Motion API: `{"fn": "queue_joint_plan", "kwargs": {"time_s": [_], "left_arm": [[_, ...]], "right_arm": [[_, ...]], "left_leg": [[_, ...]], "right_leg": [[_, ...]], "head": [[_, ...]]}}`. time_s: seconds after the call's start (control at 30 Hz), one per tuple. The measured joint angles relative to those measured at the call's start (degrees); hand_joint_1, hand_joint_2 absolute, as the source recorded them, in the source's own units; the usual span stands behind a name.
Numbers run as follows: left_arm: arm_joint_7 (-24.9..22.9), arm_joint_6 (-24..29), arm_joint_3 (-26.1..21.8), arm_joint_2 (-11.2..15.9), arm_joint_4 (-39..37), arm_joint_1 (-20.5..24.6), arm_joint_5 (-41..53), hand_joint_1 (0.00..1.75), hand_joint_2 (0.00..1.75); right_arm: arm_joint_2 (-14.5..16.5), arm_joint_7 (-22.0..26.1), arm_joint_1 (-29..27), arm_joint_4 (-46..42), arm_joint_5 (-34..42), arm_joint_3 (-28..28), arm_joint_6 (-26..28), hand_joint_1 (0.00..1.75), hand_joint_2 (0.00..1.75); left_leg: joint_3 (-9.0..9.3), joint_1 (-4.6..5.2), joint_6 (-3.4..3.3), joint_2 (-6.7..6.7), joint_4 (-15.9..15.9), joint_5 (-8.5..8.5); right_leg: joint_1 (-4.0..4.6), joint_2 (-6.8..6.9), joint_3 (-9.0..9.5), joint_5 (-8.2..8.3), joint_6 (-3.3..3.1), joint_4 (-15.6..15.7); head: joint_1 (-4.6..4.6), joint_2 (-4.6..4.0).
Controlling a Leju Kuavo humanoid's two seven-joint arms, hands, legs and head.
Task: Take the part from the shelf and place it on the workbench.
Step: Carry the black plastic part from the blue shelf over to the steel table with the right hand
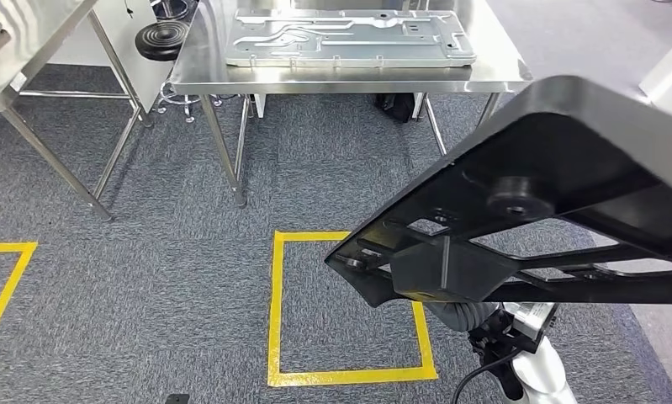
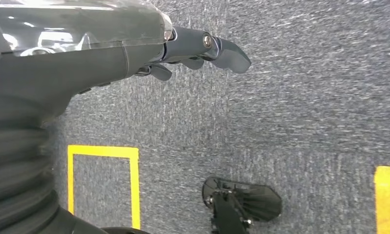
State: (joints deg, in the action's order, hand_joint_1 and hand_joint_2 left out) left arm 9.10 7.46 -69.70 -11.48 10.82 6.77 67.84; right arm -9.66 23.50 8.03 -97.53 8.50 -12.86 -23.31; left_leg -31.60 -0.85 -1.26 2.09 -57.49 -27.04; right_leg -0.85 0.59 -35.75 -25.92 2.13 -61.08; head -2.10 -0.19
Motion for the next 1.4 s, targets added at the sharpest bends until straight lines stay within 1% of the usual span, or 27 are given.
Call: {"fn": "queue_joint_plan", "kwargs": {"time_s": [0.03, 0.07, 0.17, 0.2, 0.23, 0.3, 0.33, 0.37, 0.4, 0.43, 0.47, 0.53, 0.57, 0.7, 0.77, 0.83, 0.87, 0.9, 0.93, 1.0, 1.07, 1.17, 1.23, 1.27, 1.33, 1.37, 1.4], "left_arm": [[0.01, -0.02, 0.00, -0.01, 0.00, 0.08, 0.00, 0.00, 1.75], [0.01, -0.04, 0.00, -0.01, 0.00, 0.13, 0.00, 0.00, 1.75], [0.06, -0.11, 0.00, -0.03, 0.00, 0.17, 0.02, 0.00, 1.75], [0.10, -0.11, 0.00, -0.03, 0.00, 0.19, 0.02, 0.00, 1.75], [0.16, -0.11, 0.00, -0.02, 0.00, 0.18, 0.02, 0.00, 1.75], [0.30, -0.11, 0.00, 0.00, 0.00, 0.08, 0.03, 0.00, 1.75], [0.38, -0.11, 0.00, 0.01, 0.00, -0.02, 0.03, 0.00, 1.75], [0.46, -0.12, 0.00, 0.02, 0.00, -0.12, 0.04, 0.00, 1.75], [0.55, -0.13, 0.00, 0.03, 0.00, -0.19, 0.06, 0.00, 1.75], [0.62, -0.15, 0.00, 0.04, 0.00, -0.21, 0.10, 0.00, 1.75], [0.67, -0.16, 0.00, 0.05, 0.00, -0.21, 0.14, 0.00, 1.75], [0.74, -0.19, 0.01, 0.10, 0.00, -0.13, 0.20, 0.00, 1.75], [0.77, -0.20, 0.02, 0.13, 0.00, -0.10, 0.20, 0.00, 1.75], [1.05, -0.21, -0.02, 0.18, 0.00, -0.19, -0.02, 0.00, 1.75], [1.26, -0.20, -0.05, 0.23, 0.00, -0.26, -0.31, 0.00, 1.75], [1.35, -0.20, -0.07, 0.25, 0.00, -0.42, -0.60, 0.00, 1.75], [1.35, -0.20, -0.09, 0.24, 0.00, -0.53, -0.75, 0.00, 1.75], [1.35, -0.18, -0.12, 0.24, 0.00, -0.62, -0.89, 0.00, 1.75], [1.35, -0.16, -0.17, 0.23, 0.00, -0.68, -1.02, 0.00, 1.75], [1.37, -0.10, -0.29, 0.23, 0.00, -0.70, -1.12, 0.00, 1.75], [1.45, -0.08, -0.38, 0.24, 0.00, -0.68, -1.07, 0.00, 1.75], [1.61, -0.07, -0.42, 0.24, 0.00, -0.71, -0.74, 0.00, 1.75], [1.67, -0.09, -0.41, 0.24, 0.00, -0.72, -0.28, 0.00, 1.75], [1.69, -0.10, -0.40, 0.25, 0.00, -0.71, -0.03, 0.00, 1.75], [1.66, -0.12, -0.34, 0.25, 0.00, -0.75, 0.53, 0.00, 1.75], [1.61, -0.14, -0.28, 0.25, 0.00, -0.79, 0.77, 0.00, 1.75], [1.54, -0.15, -0.17, 0.25, 0.00, -0.82, 1.00, 0.00, 1.75]], "right_arm": [[0.01, 0.03, 0.01, -0.02, -0.03, -0.01, 0.08, 1.55, 1.75], [0.02, 0.08, 0.00, -0.04, -0.06, -0.02, 0.19, 1.55, 1.75], [-0.04, 0.19, -0.10, -0.13, -0.19, -0.03, 0.59, 1.55, 1.75], [-0.08, 0.23, -0.09, -0.15, -0.23, -0.03, 0.68, 1.55, 1.75], [-0.11, 0.28, -0.09, -0.17, -0.25, -0.03, 0.73, 1.55, 1.75], [-0.10, 0.35, -0.14, -0.16, -0.31, -0.04, 0.75, 1.55, 1.75], [-0.09, 0.36, -0.23, -0.15, -0.34, -0.04, 0.75, 1.55, 1.75], [-0.09, 0.36, -0.32, -0.15, -0.39, -0.04, 0.75, 1.55, 1.75], [-0.09, 0.36, -0.37, -0.15, -0.45, -0.04, 0.75, 1.55, 1.75], [-0.09, 0.36, -0.39, -0.15, -0.49, -0.04, 0.75, 1.55, 1.75], [-0.09, 0.37, -0.40, -0.15, -0.52, -0.04, 0.75, 1.55, 1.75], [-0.09, 0.40, -0.40, -0.15, -0.55, -0.04, 0.80, 1.55, 1.75], [-0.09, 0.42, -0.41, -0.15, -0.58, -0.04, 0.83, 1.55, 1.75], [-0.09, 0.46, -0.56, -0.20, -0.95, -0.04, 0.86, 1.55, 1.75], [-0.09, 0.50, -0.67, -0.19, -1.03, -0.07, 0.85, 1.55, 1.75], [-0.09, 0.59, -0.80, 0.02, -1.04, -0.16, 0.73, 1.55, 1.75], [-0.11, 0.70, -0.88, 0.22, -1.02, -0.22, 0.61, 1.55, 1.75], [-0.14, 0.89, -0.91, 0.45, -0.98, -0.27, 0.46, 1.55, 1.75], [-0.20, 1.14, -0.90, 0.69, -0.92, -0.31, 0.27, 1.55, 1.75], [-0.37, 1.63, -0.62, 1.06, -0.75, -0.33, -0.09, 1.55, 1.75], [-0.50, 2.07, -0.33, 1.34, -0.48, -0.36, -0.21, 1.55, 1.75], [-0.86, 2.68, -0.50, 1.55, -0.08, -0.39, 0.14, 1.55, 1.75], [-1.25, 3.06, -1.01, 1.54, -0.01, -0.39, 0.66, 1.55, 1.75], [-1.40, 3.28, -1.44, 1.43, 0.00, -0.38, 0.96, 1.55, 1.75], [-1.70, 3.65, -2.69, 1.08, 0.02, -0.34, 1.50, 1.55, 1.75], [-1.90, 3.76, -3.39, 0.90, 0.01, -0.31, 1.72, 1.55, 1.75], [-2.10, 3.84, -4.08, 0.71, -0.03, -0.27, 1.91, 1.55, 1.75]], "left_leg": [[0.09, 0.07, 0.27, 0.09, -0.01, -0.12], [0.13, 0.12, 0.58, 0.15, -0.01, -0.22], [0.27, 0.07, 1.61, 0.14, -0.13, -0.61], [-0.06, 0.03, 1.88, -0.18, -1.11, -1.31], [-1.04, 0.01, 2.10, -0.65, -3.40, -2.66], [-4.75, -0.06, 2.39, -1.45, -11.07, -6.26], [-6.72, -0.07, 2.50, -1.58, -14.73, -7.46], [-7.96, -0.07, 2.55, -1.60, -16.65, -7.56], [-8.09, -0.07, 2.51, -1.60, -16.23, -6.45], [-7.04, -0.07, 2.39, -1.62, -13.42, -4.36], [-5.28, -0.05, 2.16, -1.71, -9.18, -2.06], [-2.33, 0.16, 1.54, -1.98, -2.49, 0.54], [-1.75, 0.27, 1.22, -2.10, -1.14, 0.74], [-1.38, 0.26, -0.10, -2.01, -0.29, 1.00], [-1.16, 0.08, -0.55, -1.86, 0.13, 1.22], [-1.20, 0.11, -0.66, -1.74, 0.12, 1.15], [-1.20, 0.12, -0.67, -1.69, 0.09, 1.11], [-1.18, 0.12, -0.64, -1.67, 0.07, 1.06], [-1.10, 0.10, -0.56, -1.67, 0.04, 1.00], [-0.85, 0.11, -0.24, -1.68, -0.02, 0.78], [-0.73, 0.29, 0.32, -1.67, -0.10, 0.54], [-0.64, 0.33, 1.34, -1.56, 0.00, 0.34], [-1.26, 0.19, 1.90, -1.55, -1.85, -1.00], [-2.42, 0.15, 2.08, -1.57, -4.55, -2.58], [-6.05, 0.12, 2.21, -1.63, -12.45, -6.34], [-7.69, 0.12, 2.23, -1.63, -15.69, -7.38], [-8.48, 0.12, 2.17, -1.63, -17.03, -7.29]], "right_leg": [[0.22, 0.21, 1.39, 0.70, -0.34, 2.67], [0.44, 0.34, 1.94, 0.75, -0.64, 3.81], [0.46, -0.07, 2.10, 0.72, -1.60, 4.22], [0.32, -0.19, 2.32, 0.82, -1.96, 4.48], [0.18, -0.30, 2.56, 0.89, -2.29, 4.72], [0.25, -0.53, 2.77, 0.77, -2.71, 4.73], [0.33, -0.72, 2.81, 0.67, -2.83, 4.65], [0.41, -0.92, 2.85, 0.55, -2.89, 4.55], [0.46, -1.16, 2.91, 0.40, -2.89, 4.40], [0.49, -1.39, 3.01, 0.21, -2.83, 4.22], [0.51, -1.57, 3.13, -0.03, -2.72, 4.02], [0.67, -1.85, 3.17, -0.42, -2.29, 3.63], [0.70, -1.92, 3.11, -0.52, -2.00, 3.53], [0.55, -1.72, 2.80, -1.24, -0.65, 2.74], [0.32, -1.30, 0.51, -4.09, -0.02, -2.20], [0.10, -1.15, -3.37, -7.42, 0.46, -9.83], [-0.02, -1.10, -4.84, -8.06, 0.63, -12.51], [-0.12, -1.03, -5.29, -7.55, 0.72, -13.04], [-0.22, -0.94, -4.68, -6.07, 0.74, -11.45], [-0.37, -0.55, -0.77, -1.94, 0.56, -3.16], [-0.12, -0.25, 1.97, 0.04, -0.07, 2.73], [0.28, -0.47, 2.31, 0.05, -1.25, 3.66], [0.17, -0.54, 2.65, 0.14, -2.03, 4.05], [0.09, -0.55, 2.83, 0.17, -2.36, 4.23], [0.26, -0.55, 2.96, 0.02, -2.78, 4.24], [0.38, -0.59, 2.99, -0.06, -2.89, 4.19], [0.49, -0.68, 3.05, -0.14, -2.97, 4.14]], "head": [[0.00, 0.01], [0.00, 0.01], [0.01, 0.01], [0.02, 0.01], [0.02, 0.01], [0.02, 0.02], [0.02, 0.02], [0.02, 0.02], [0.02, 0.01], [0.02, 0.01], [0.02, 0.01], [0.02, 0.02], [0.02, 0.01], [0.01, 0.02], [0.00, 0.01], [0.01, 0.01], [0.02, 0.01], [0.02, 0.01], [0.01, 0.02], [0.00, 0.01], [0.01, 0.01], [0.02, 0.01], [0.02, 0.01], [0.02, 0.01], [0.02, 0.01], [0.02, 0.01], [0.02, 0.00]]}}
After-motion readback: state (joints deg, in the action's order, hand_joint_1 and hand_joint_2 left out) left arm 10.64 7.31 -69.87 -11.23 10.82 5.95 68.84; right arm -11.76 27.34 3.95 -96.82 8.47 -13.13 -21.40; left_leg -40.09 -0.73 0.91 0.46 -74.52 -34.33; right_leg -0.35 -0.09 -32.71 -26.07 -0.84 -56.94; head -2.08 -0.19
